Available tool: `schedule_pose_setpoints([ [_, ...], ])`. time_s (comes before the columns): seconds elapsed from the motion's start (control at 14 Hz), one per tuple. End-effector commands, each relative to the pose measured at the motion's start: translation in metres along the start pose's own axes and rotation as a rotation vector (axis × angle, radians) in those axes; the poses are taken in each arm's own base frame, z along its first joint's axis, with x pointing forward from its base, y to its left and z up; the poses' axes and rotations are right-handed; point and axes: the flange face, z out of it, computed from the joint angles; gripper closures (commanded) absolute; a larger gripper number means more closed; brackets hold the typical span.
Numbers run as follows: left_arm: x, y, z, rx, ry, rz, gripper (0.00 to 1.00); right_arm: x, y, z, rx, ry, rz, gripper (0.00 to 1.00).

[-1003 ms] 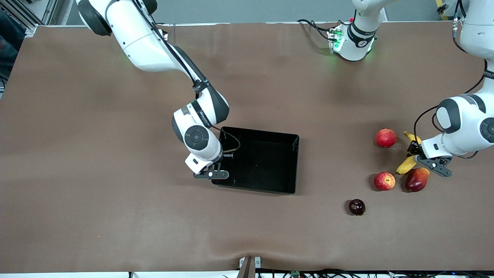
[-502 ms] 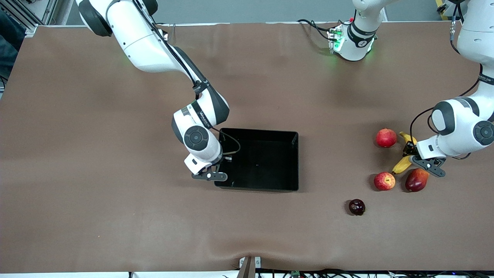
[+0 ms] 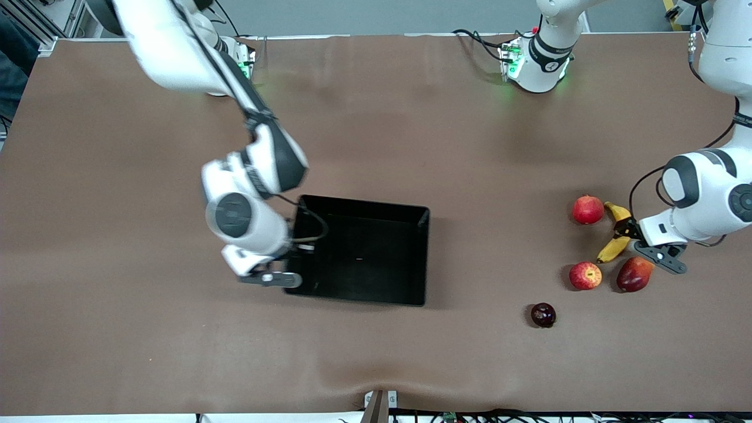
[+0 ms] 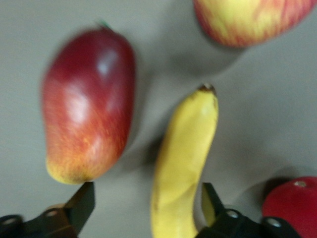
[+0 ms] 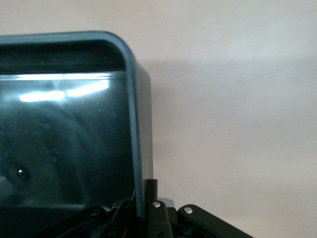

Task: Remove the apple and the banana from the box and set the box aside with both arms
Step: 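Drag the tray with the right gripper while the left gripper withdraws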

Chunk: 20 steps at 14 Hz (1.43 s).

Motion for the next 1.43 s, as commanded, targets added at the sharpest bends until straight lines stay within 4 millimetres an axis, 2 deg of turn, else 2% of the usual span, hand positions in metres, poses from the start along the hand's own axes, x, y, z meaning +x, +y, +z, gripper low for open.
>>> schedule_pose_setpoints([
  [0.0,0.021,-0.014,-0.058,0.02,0.004,-0.007,0.0,0.004,0.092,-0.049,0.03,-0.051,-0.029,1.0],
  [0.14,0.032,-0.022,-0.105,0.024,-0.001,-0.033,0.0,0.013,0.167,-0.048,0.104,-0.094,-0.074,1.0],
  [0.29,0.043,-0.026,-0.151,0.008,-0.002,-0.071,0.0,0.02,0.233,-0.04,0.118,-0.101,-0.108,1.0],
  [0.43,0.048,-0.027,-0.197,-0.016,0.049,-0.165,0.0,0.025,0.287,-0.034,0.121,-0.099,-0.132,1.0],
  [0.5,0.054,-0.021,-0.212,-0.022,0.065,-0.199,0.0,0.026,0.308,-0.031,0.11,-0.097,-0.14,1.0],
  [0.72,0.069,0.015,-0.265,-0.011,0.096,-0.329,0.0,0.031,0.352,-0.02,0.048,-0.095,-0.128,1.0],
  [0.86,0.074,0.041,-0.296,-0.013,0.095,-0.428,0.0,0.036,0.383,-0.004,0.036,-0.081,-0.141,1.0],
  [1.08,0.081,0.074,-0.329,-0.016,0.107,-0.513,0.0,0.044,0.421,0.023,0.037,-0.049,-0.165,1.0],
  [1.22,0.09,0.105,-0.348,-0.012,0.104,-0.606,0.0,0.049,0.44,0.042,0.039,-0.026,-0.135,1.0],
  [1.36,0.097,0.137,-0.361,-0.007,0.093,-0.628,0.0,0.051,0.465,0.065,0.043,-0.01,-0.09,1.0],
])
